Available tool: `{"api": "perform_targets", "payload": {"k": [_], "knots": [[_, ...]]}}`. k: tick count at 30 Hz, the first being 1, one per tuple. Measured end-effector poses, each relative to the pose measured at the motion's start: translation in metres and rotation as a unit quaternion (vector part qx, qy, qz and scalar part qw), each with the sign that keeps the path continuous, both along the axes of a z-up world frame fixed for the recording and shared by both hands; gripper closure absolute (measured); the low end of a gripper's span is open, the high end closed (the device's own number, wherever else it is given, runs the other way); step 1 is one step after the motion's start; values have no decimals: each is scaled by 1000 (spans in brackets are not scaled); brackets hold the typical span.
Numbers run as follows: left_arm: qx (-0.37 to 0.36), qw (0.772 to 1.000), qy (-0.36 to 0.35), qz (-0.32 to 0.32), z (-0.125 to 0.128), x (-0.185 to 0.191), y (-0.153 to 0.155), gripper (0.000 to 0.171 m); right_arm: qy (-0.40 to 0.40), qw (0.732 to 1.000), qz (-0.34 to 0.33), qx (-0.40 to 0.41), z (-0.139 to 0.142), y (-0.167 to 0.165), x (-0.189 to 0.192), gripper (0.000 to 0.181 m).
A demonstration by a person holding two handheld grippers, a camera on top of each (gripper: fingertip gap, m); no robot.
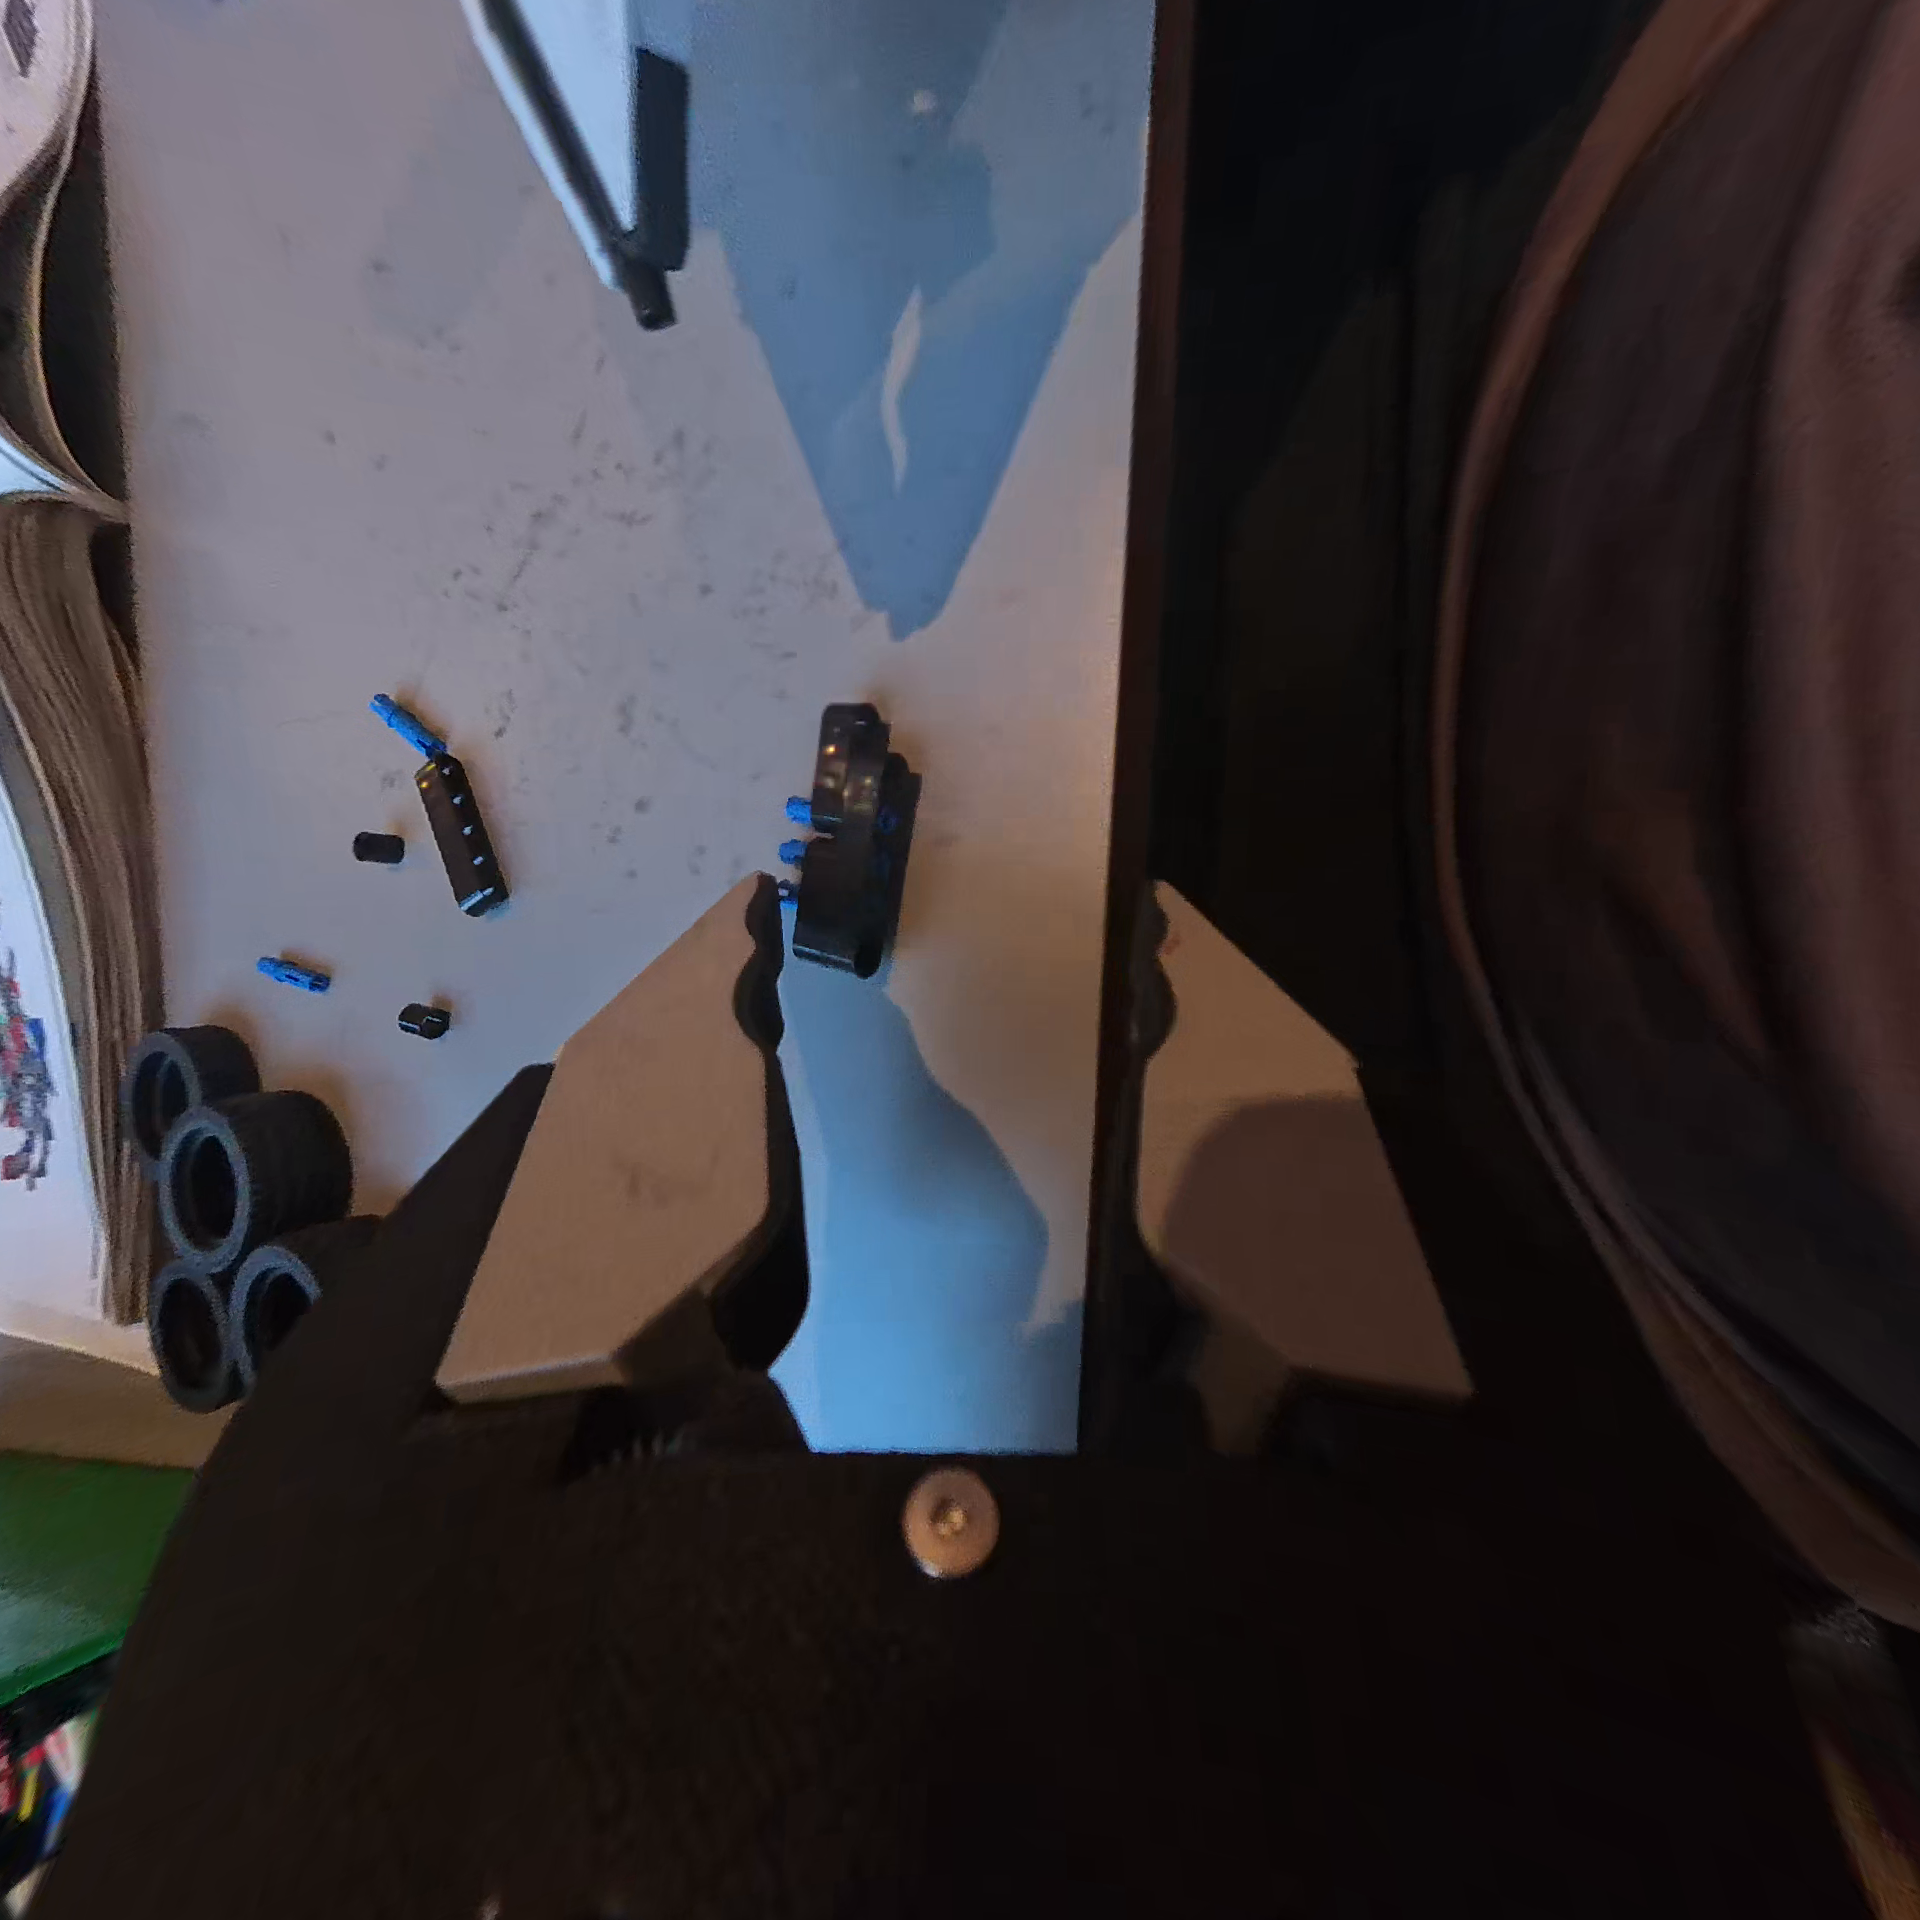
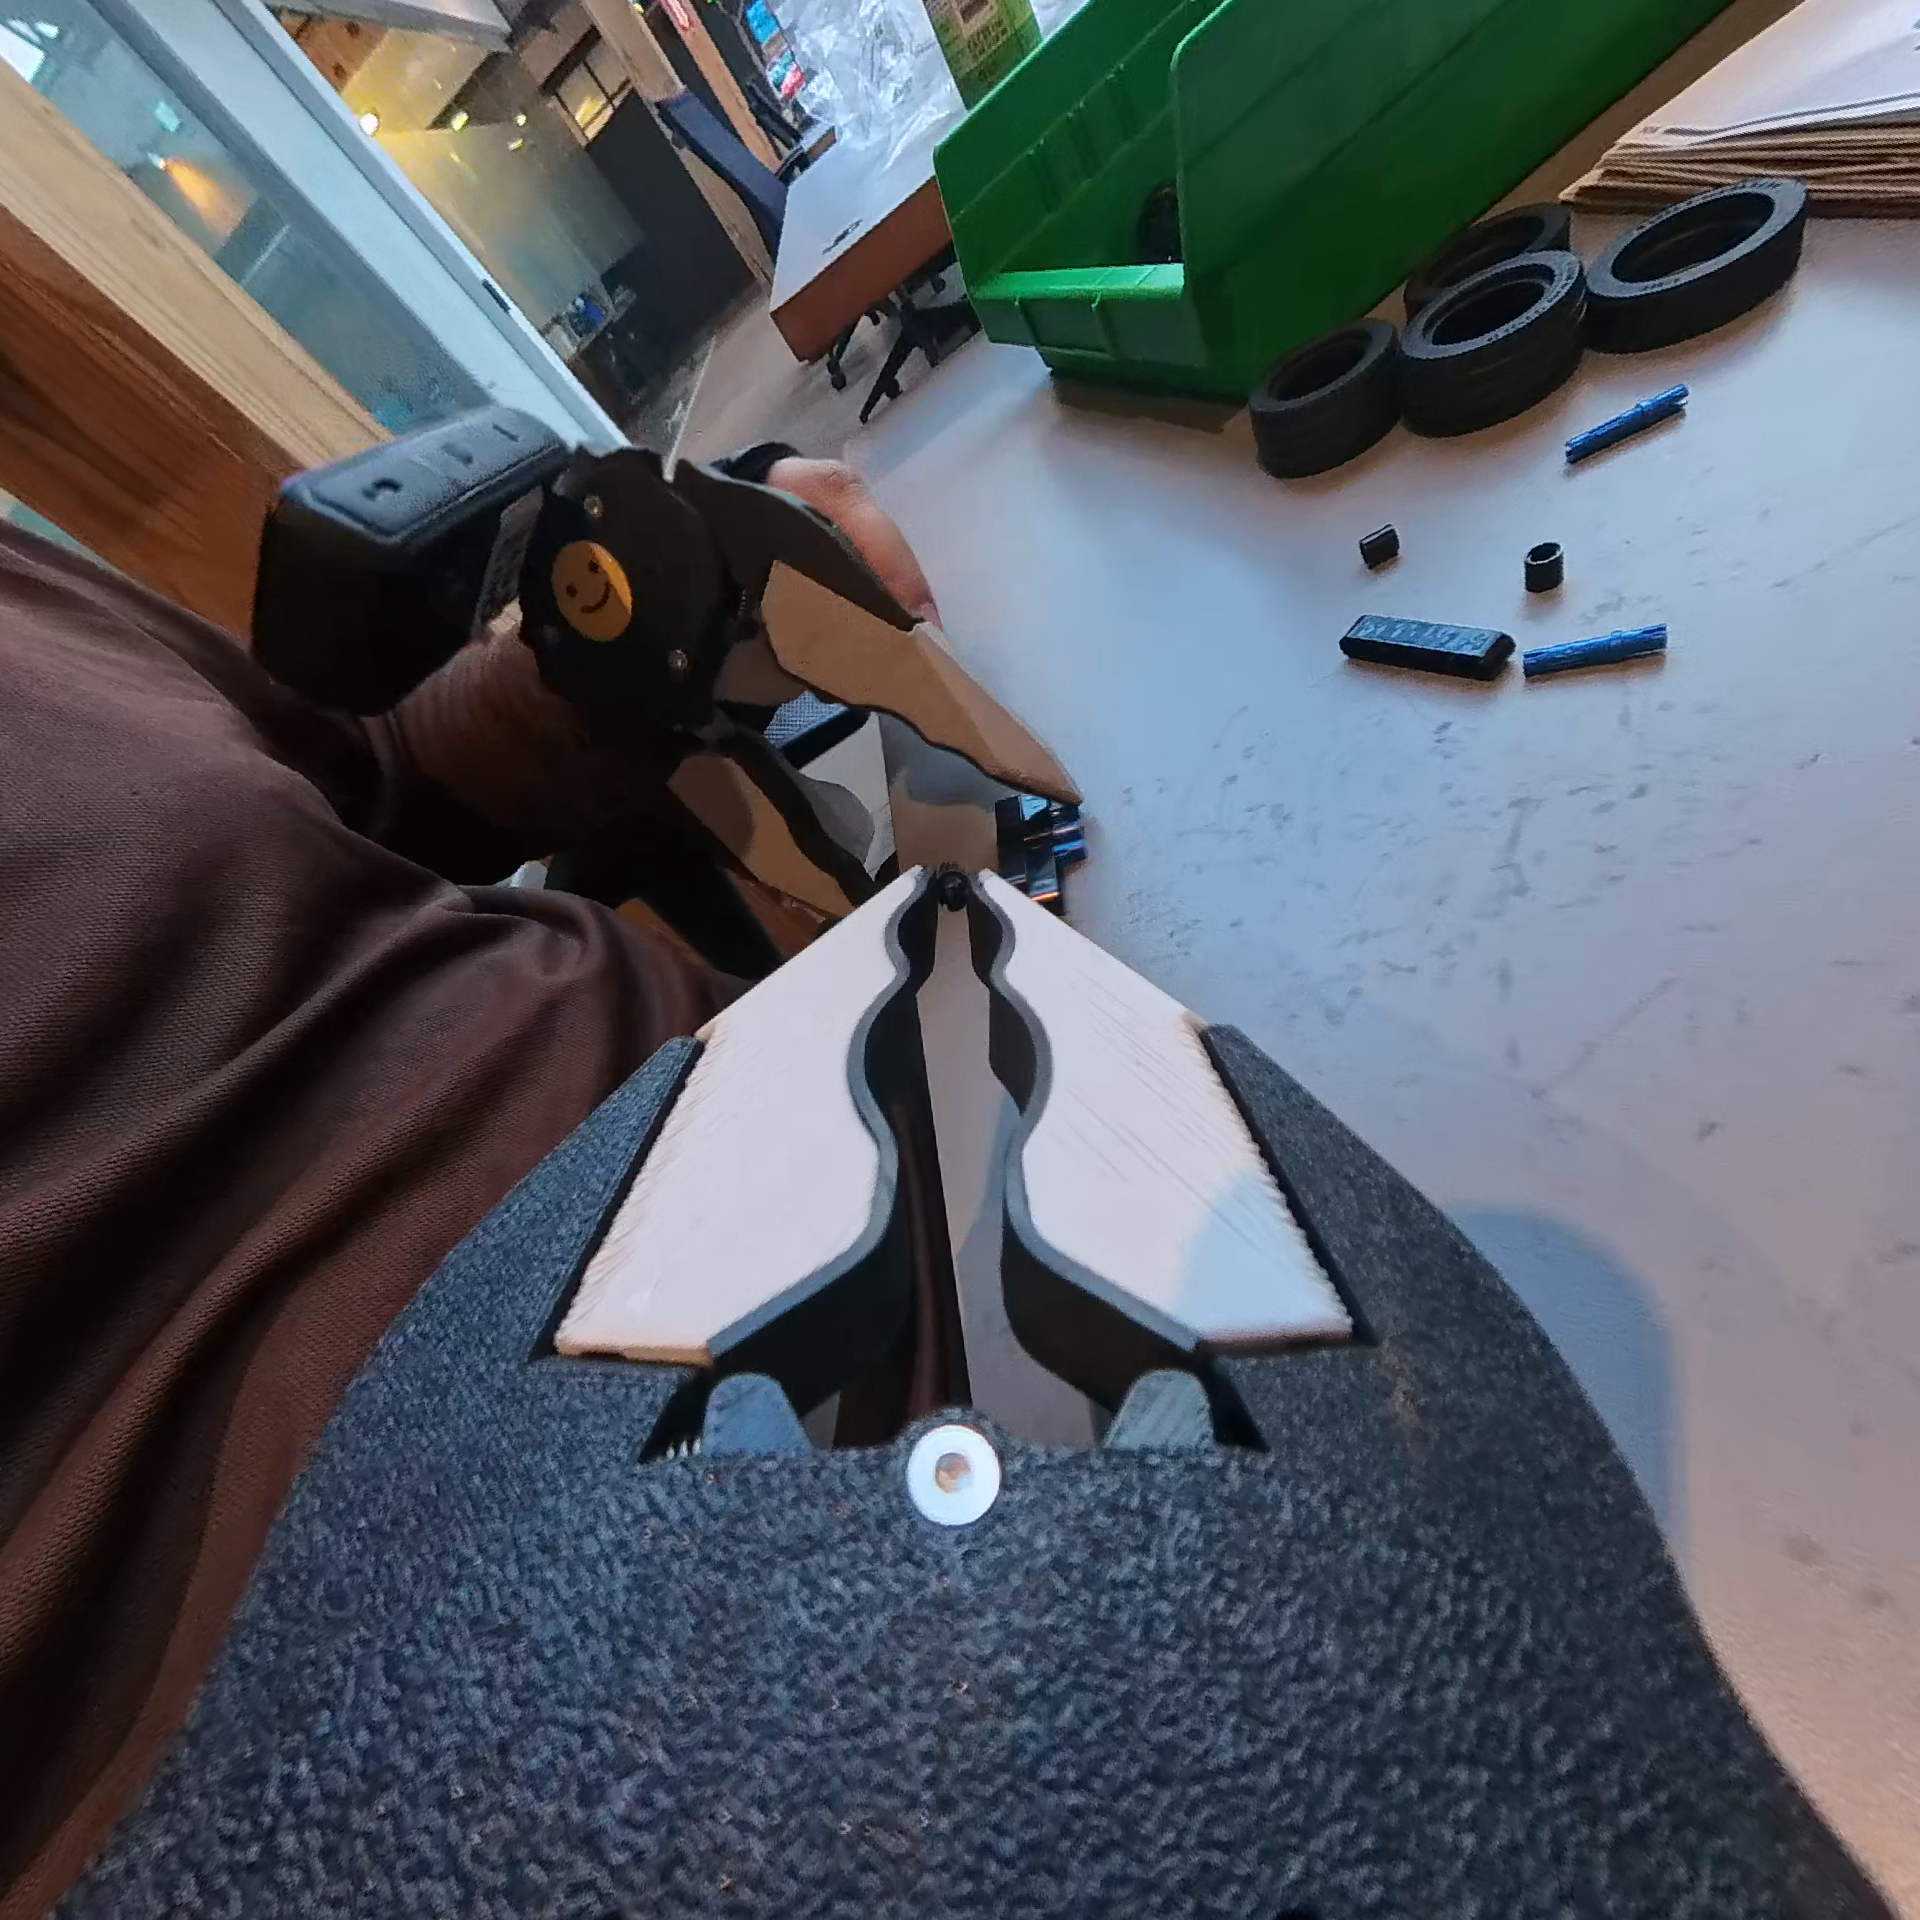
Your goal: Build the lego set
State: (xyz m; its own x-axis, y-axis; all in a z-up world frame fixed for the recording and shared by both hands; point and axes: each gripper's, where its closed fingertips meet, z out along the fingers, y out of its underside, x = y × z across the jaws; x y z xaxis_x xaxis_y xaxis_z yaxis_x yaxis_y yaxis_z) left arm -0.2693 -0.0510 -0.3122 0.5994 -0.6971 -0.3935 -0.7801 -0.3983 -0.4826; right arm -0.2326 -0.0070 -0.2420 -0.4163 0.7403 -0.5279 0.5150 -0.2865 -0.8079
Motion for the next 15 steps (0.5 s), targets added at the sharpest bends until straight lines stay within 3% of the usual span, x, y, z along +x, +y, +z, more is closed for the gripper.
{"api": "perform_targets", "payload": {"k": [15], "knots": [[107,990,91,32,-5,8,-2,115,-1,1000,2,3,-1,-2,-1,176]]}}
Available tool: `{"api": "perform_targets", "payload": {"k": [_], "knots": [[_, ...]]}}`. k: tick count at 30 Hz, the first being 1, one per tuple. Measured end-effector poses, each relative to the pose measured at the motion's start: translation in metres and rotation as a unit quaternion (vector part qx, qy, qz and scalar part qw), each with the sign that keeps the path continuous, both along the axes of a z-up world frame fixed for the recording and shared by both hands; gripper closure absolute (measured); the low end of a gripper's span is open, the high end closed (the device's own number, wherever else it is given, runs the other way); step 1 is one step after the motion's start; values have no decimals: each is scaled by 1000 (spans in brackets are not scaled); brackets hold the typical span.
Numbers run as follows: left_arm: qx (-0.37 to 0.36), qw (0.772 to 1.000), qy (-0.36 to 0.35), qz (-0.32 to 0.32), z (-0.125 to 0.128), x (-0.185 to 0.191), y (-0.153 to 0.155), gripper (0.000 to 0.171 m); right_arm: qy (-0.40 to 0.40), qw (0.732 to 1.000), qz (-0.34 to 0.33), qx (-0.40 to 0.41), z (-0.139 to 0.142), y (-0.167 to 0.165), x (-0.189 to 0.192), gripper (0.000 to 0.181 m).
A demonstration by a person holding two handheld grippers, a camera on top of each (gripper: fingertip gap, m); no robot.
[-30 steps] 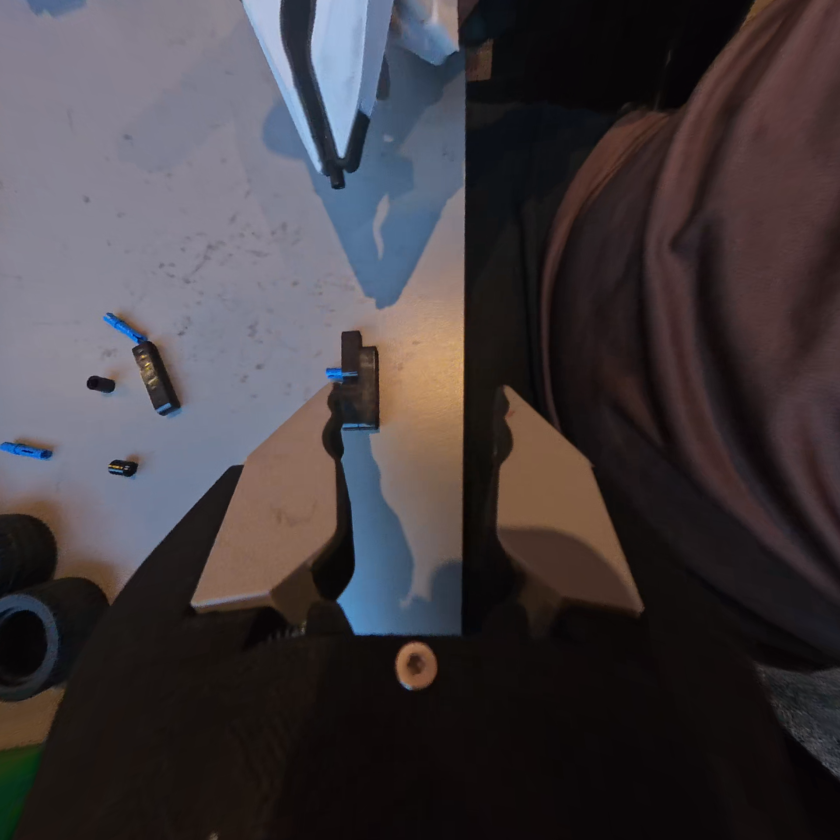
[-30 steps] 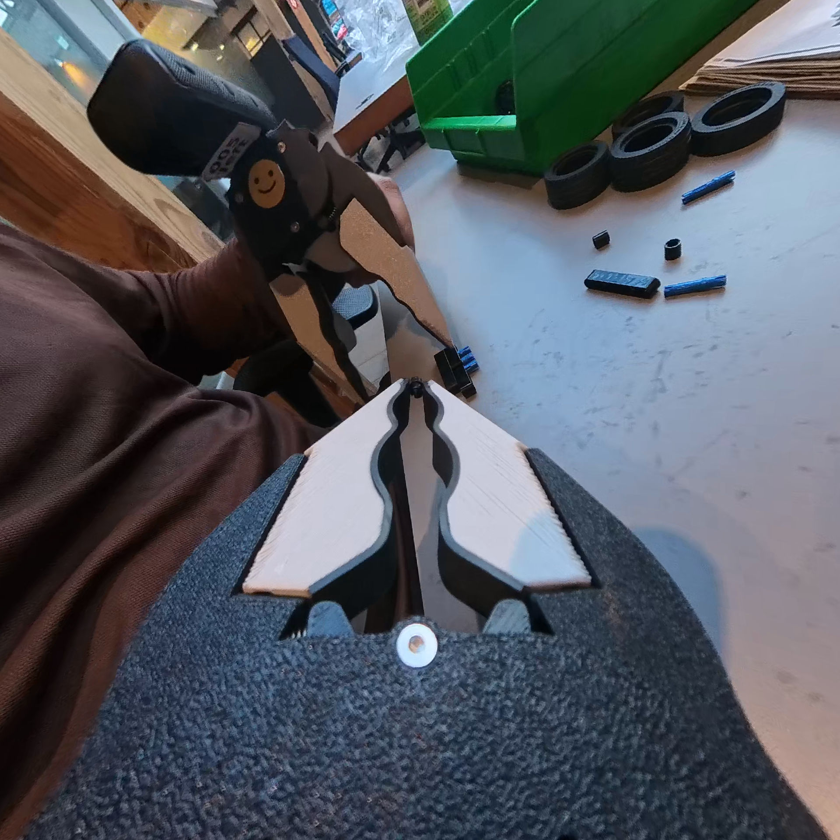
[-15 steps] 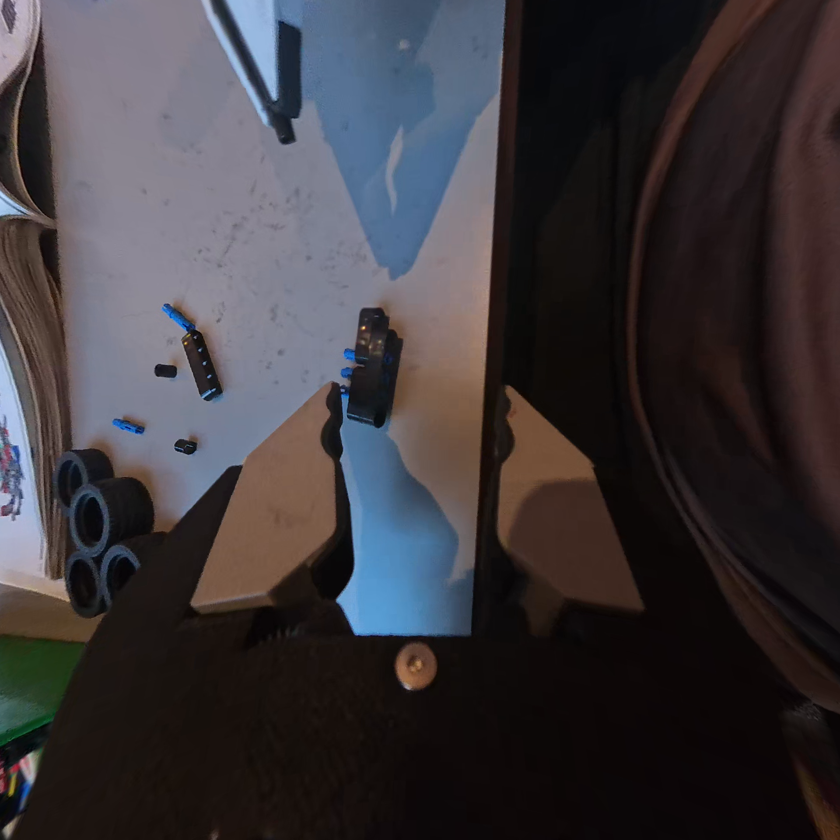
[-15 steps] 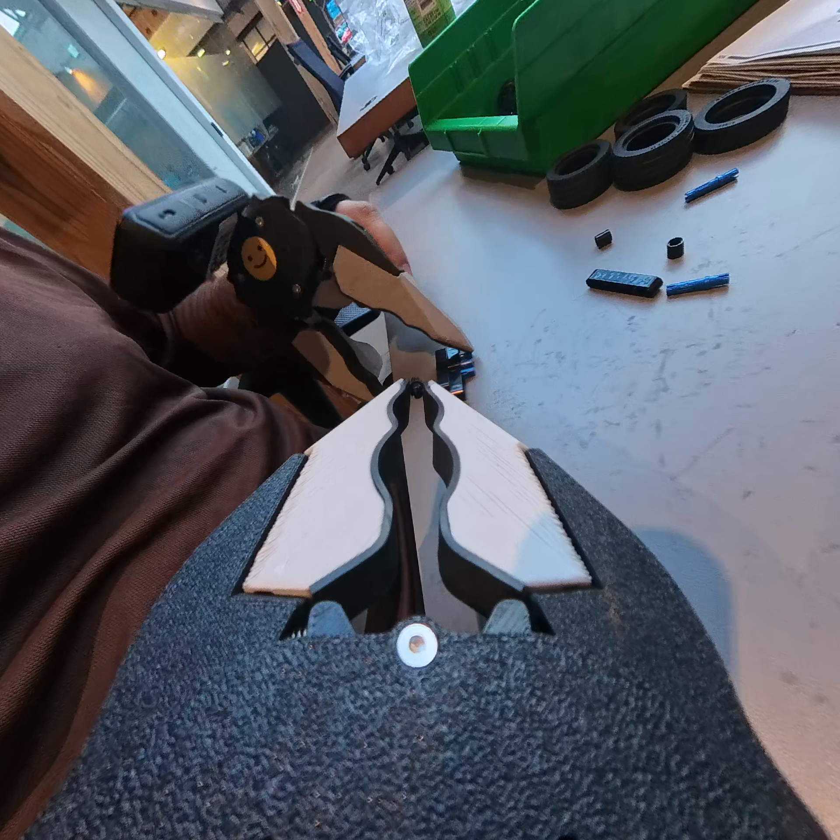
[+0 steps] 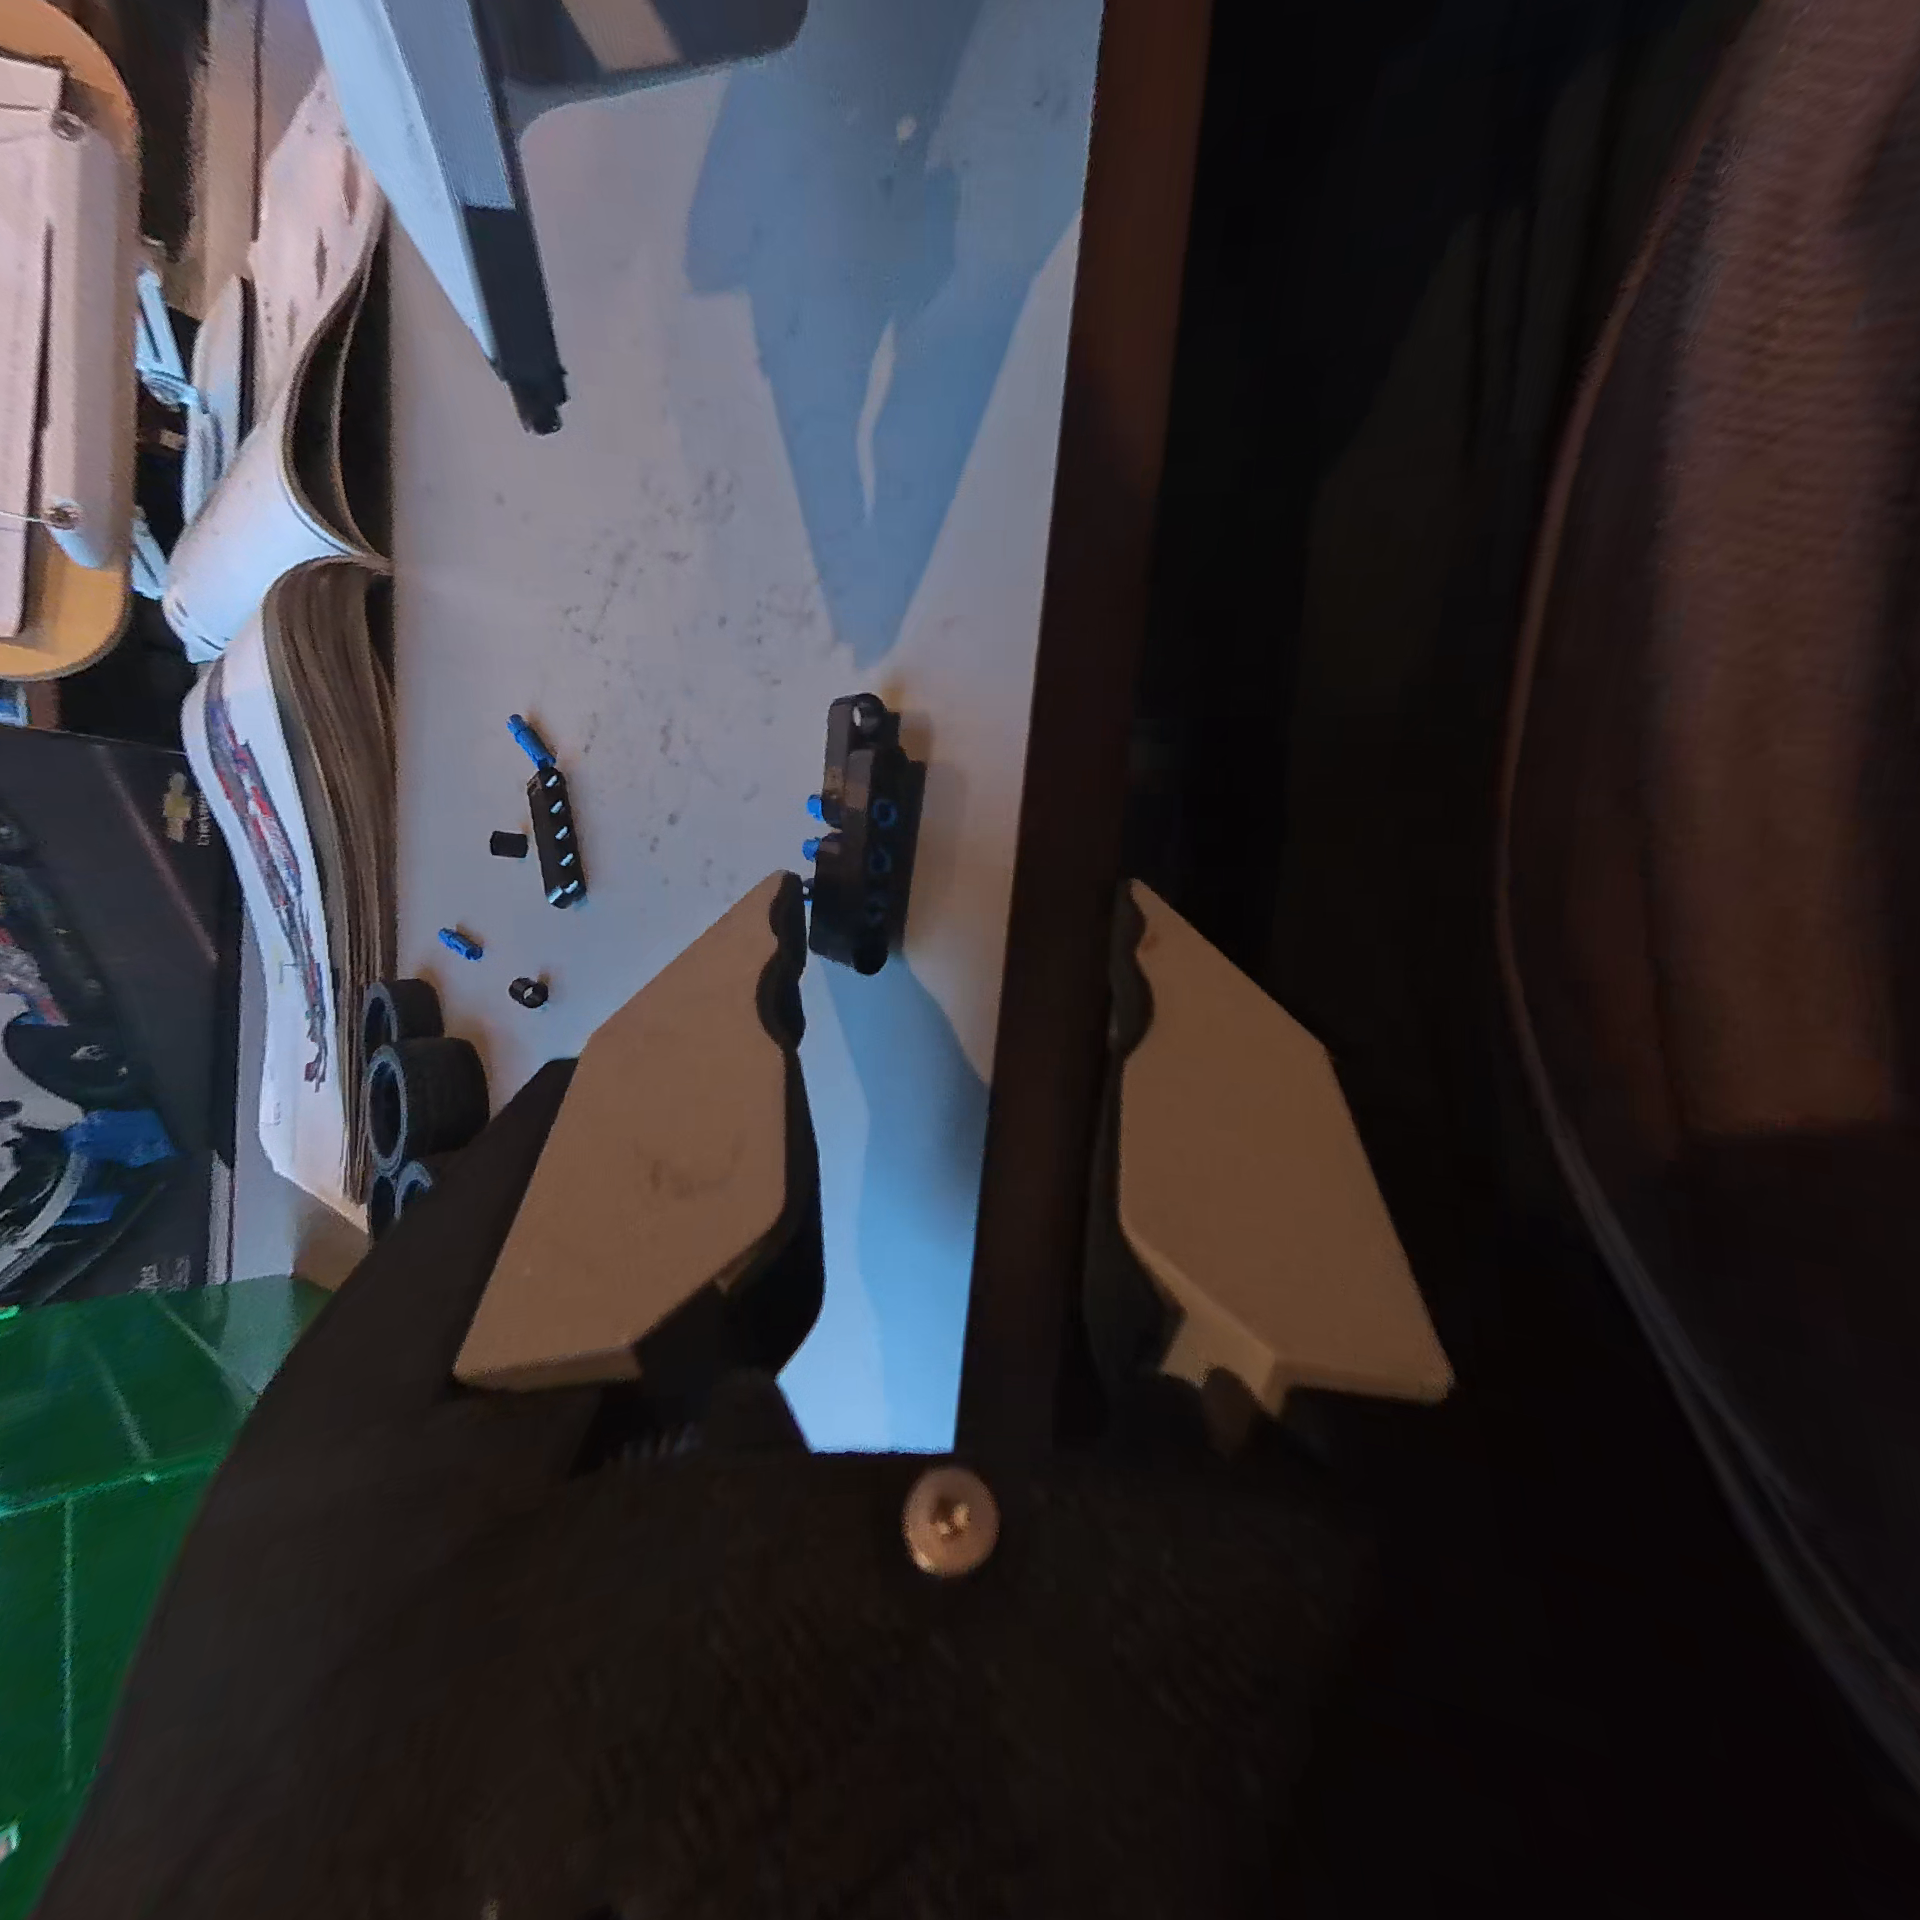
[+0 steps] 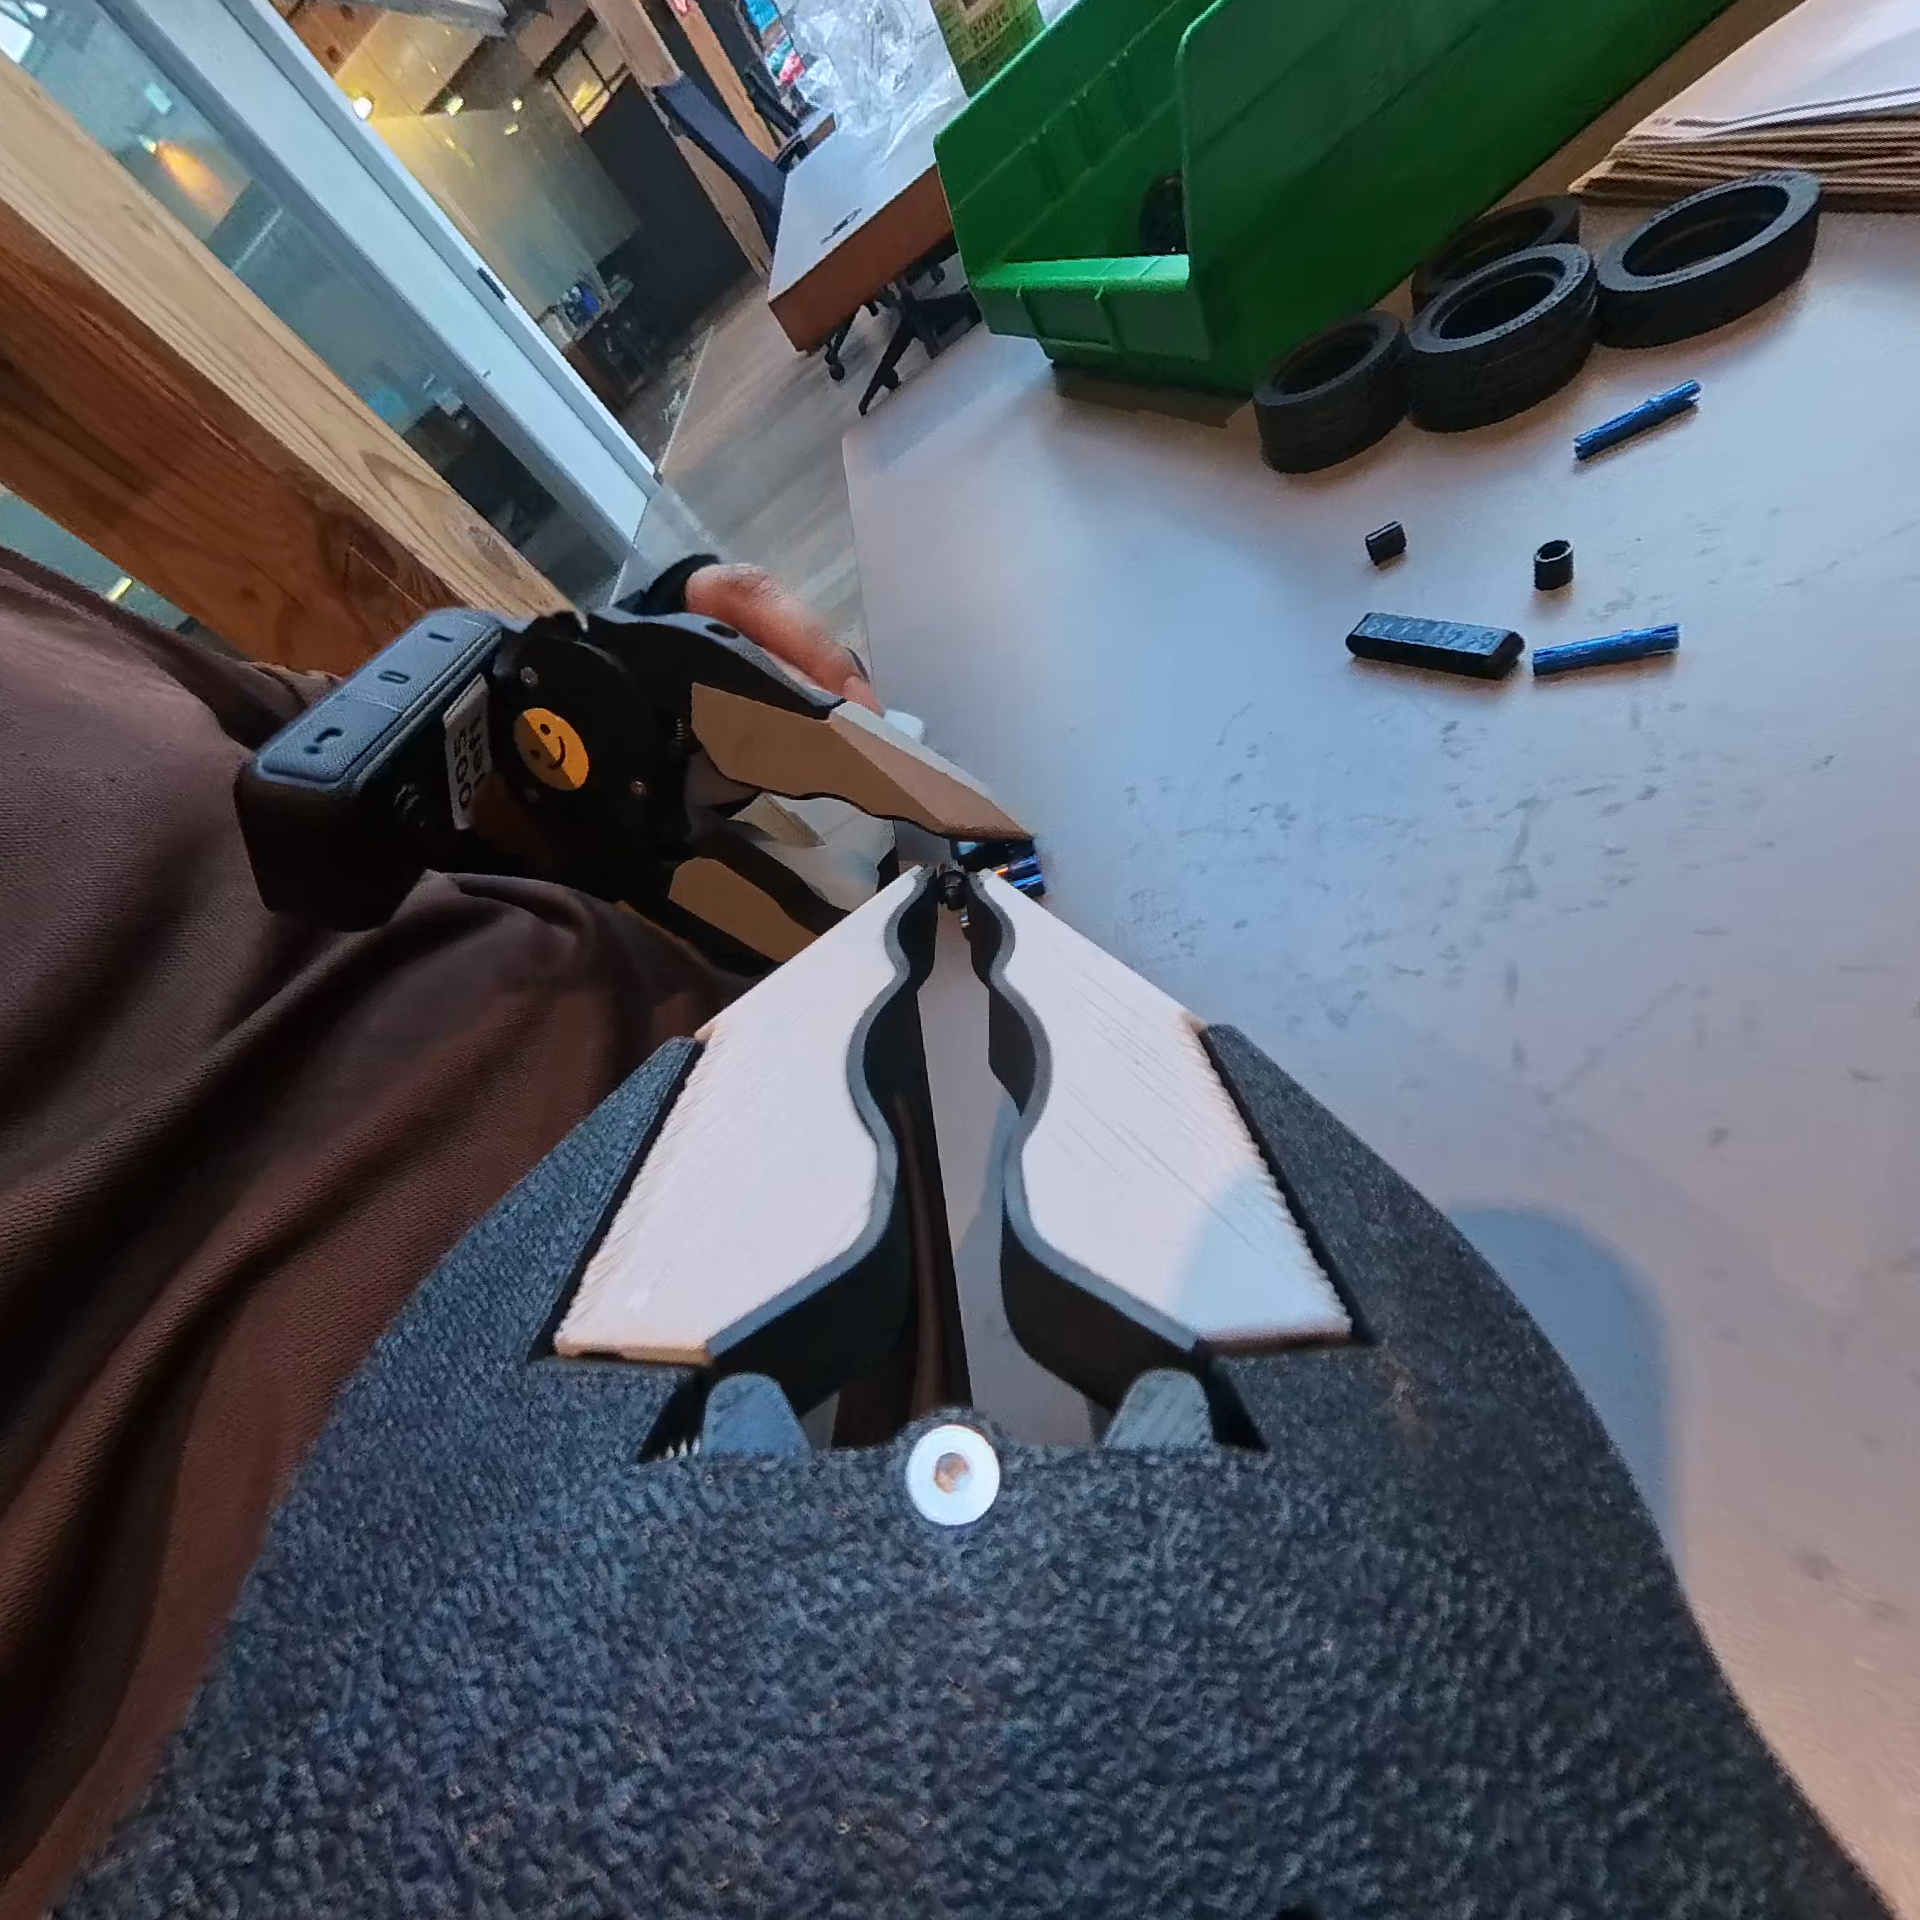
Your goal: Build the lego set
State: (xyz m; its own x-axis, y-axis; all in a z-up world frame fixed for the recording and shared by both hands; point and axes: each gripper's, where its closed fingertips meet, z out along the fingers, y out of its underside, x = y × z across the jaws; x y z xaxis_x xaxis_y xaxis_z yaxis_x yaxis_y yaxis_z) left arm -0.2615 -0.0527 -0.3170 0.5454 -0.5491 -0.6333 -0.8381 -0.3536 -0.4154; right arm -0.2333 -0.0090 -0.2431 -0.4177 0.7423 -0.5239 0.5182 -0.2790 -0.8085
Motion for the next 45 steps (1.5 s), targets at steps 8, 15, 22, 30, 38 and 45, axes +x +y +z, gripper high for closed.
{"api": "perform_targets", "payload": {"k": [8,15,22,30,38,45], "knots": [[64,998,27,13,1,3,-4,123,0,1000,2,7,-1,-2,0,176],[93,994,58,-10,8,11,-10,142,2,1000,8,23,-2,-9,1,176],[100,994,30,-21,17,18,-13,166,1,1000,13,21,-2,-12,0,176],[-116,989,-64,-68,15,21,-12,166,39,992,43,110,10,-31,6,176],[-191,969,-143,-62,29,16,12,166,-12,980,41,193,-15,-32,7,176],[-184,954,-227,-68,38,16,20,166,-27,987,22,156,-19,-18,2,176]]}}
